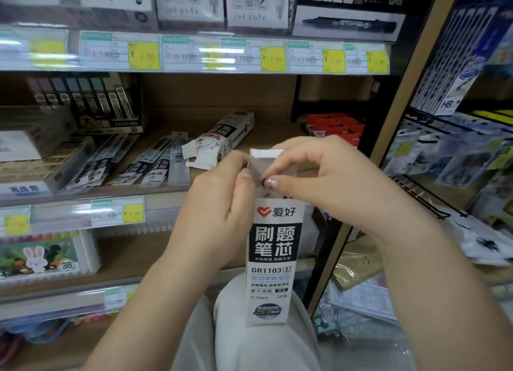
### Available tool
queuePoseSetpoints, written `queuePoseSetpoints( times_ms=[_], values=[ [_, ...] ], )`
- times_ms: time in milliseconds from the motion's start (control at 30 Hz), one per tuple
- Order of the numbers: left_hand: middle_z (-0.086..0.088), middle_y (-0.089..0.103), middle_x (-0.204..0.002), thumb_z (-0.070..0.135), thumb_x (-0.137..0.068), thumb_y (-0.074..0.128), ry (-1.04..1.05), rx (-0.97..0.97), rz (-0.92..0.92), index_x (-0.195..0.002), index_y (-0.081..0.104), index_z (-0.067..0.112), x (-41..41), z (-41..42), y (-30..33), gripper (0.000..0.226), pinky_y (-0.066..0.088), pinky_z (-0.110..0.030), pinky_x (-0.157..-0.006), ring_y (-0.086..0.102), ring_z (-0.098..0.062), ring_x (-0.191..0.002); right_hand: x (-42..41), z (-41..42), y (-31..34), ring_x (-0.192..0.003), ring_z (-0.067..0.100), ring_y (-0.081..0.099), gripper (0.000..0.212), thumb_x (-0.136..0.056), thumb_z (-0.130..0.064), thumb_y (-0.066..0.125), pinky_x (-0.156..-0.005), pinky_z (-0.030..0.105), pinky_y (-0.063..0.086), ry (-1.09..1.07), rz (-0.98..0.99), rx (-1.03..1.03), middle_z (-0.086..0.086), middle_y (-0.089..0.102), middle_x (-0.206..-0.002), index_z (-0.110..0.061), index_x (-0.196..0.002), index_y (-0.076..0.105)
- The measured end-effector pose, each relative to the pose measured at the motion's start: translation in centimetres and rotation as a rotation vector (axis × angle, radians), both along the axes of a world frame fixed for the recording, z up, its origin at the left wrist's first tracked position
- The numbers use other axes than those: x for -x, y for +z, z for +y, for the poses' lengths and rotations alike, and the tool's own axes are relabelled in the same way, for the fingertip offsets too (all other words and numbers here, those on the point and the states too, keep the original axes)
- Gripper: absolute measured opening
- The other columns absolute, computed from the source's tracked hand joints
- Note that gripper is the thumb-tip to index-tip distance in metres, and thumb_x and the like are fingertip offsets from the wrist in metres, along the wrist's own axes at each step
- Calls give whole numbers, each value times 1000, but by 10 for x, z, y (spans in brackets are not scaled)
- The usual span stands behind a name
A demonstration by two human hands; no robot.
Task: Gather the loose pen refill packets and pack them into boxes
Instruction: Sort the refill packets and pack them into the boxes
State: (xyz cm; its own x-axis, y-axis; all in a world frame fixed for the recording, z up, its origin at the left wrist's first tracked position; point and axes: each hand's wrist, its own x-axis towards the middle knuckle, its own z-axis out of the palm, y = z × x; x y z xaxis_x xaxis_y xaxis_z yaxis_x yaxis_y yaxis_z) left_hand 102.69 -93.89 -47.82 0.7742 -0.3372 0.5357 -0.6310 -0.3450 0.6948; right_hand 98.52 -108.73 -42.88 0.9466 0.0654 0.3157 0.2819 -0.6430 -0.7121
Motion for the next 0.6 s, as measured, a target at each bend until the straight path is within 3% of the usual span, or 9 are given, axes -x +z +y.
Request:
queuePoseSetpoints(
  times_ms=[67,133,233,333,467,600],
  values=[
    [7,55,-65,35,-89,25,8,1,-9,-84,51,28,-1,0,0,27,43,-37,-51,54,-9,-62,2,0,0,-104,-5,54,4,-73,-36,69,-95,36,47,-37,-77,-28,-24,57,-105,-33,-76,69],
    [8,57,-67,37,-88,25,26,-2,-12,-88,52,29,-2,1,-1,28,45,-38,-53,55,-8,-63,6,-1,0,-102,-6,55,20,-66,-41,70,-91,30,51,-30,-88,-44,-25,53,-111,-31,-83,65],
    [6,60,-70,39,-88,28,49,13,3,-92,54,25,-4,3,0,30,48,-49,-57,58,-11,-65,9,-6,-8,-96,-3,61,52,-55,-43,73,-81,31,56,-37,-17,-82,-23,49,-116,-35,-99,47],
    [5,60,-68,44,-87,29,52,12,-12,-89,52,26,-3,4,-2,30,48,-50,-57,58,-11,-63,8,-9,-20,-99,-2,59,73,-59,-37,80,-84,32,55,-39,102,-79,-28,50,-116,-40,-119,38],
    [5,59,-68,48,-86,27,33,21,-57,-90,53,28,-2,4,-3,33,48,-48,-56,57,-9,-63,7,-9,-26,-96,-5,62,54,-69,-19,79,-83,32,56,47,133,-68,-21,66,-104,-38,-113,53],
    [17,65,-85,46,-90,27,-40,69,-135,-118,52,34,-6,6,5,39,53,-44,-63,62,-4,-78,7,-10,-12,-92,-2,64,45,-67,-20,80,-78,33,57,-29,-14,-47,-15,67,-100,-35,-102,56]
  ],
)
